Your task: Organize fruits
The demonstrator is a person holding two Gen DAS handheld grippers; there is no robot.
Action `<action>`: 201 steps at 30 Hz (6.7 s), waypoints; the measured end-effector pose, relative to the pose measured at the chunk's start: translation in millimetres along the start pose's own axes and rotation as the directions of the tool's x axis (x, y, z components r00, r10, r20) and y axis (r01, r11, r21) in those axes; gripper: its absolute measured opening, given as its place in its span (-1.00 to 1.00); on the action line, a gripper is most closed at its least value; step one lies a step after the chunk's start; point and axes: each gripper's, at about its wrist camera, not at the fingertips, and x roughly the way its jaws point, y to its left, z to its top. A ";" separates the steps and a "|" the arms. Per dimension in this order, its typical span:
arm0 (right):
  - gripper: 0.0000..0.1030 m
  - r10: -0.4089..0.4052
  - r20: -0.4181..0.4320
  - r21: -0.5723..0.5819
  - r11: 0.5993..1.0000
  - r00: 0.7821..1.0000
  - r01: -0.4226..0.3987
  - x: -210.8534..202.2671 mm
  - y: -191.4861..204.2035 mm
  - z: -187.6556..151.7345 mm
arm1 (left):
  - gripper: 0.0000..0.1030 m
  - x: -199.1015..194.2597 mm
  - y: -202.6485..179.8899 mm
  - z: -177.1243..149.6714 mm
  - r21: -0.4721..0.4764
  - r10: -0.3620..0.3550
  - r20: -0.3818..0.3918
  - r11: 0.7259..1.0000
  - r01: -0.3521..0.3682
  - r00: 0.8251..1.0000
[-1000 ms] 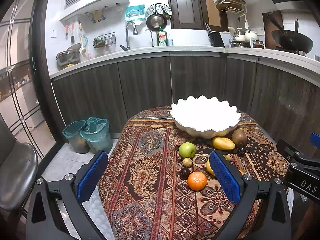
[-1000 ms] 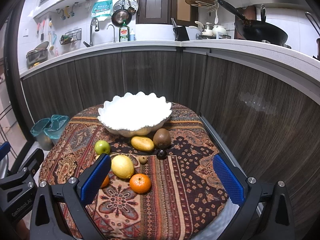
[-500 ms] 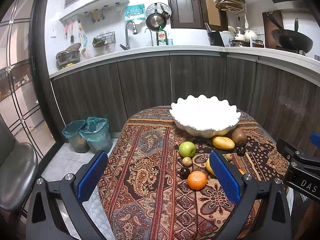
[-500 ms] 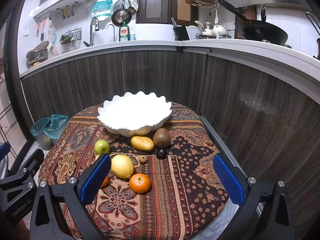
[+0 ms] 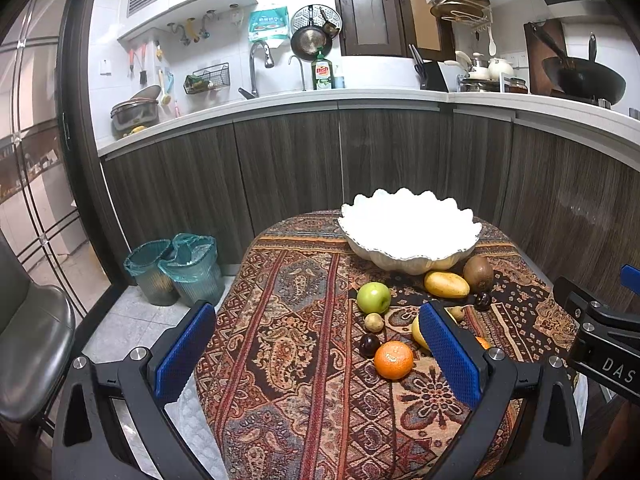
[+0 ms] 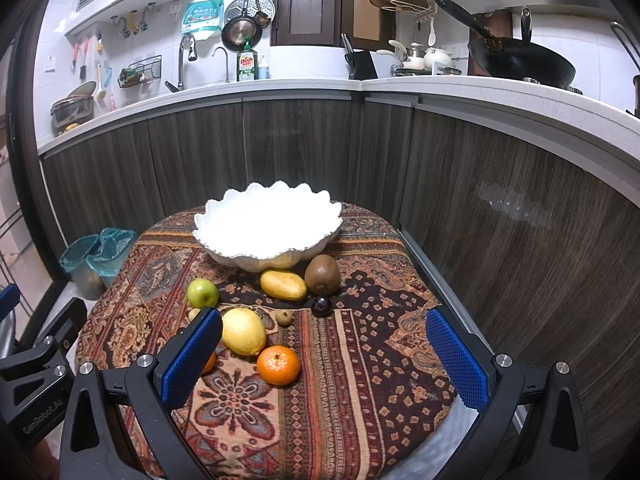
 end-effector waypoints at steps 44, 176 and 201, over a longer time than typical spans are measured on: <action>1.00 0.013 -0.209 0.021 1.000 0.978 -0.008 97.9 -13.1 -37.8 | 1.00 112.4 -52.5 -44.4 0.102 -0.116 -0.248 0.984 0.145 0.962; -0.05 0.152 -0.213 -0.029 0.986 0.965 -0.162 275.4 27.2 113.2 | -0.14 296.5 -79.2 111.6 0.112 -0.179 -0.217 0.972 0.206 0.960; 0.73 0.017 -0.139 -0.065 0.998 0.990 -0.026 265.1 22.4 122.1 | 0.87 276.5 -63.1 115.9 0.126 -0.076 -0.180 0.987 0.099 0.981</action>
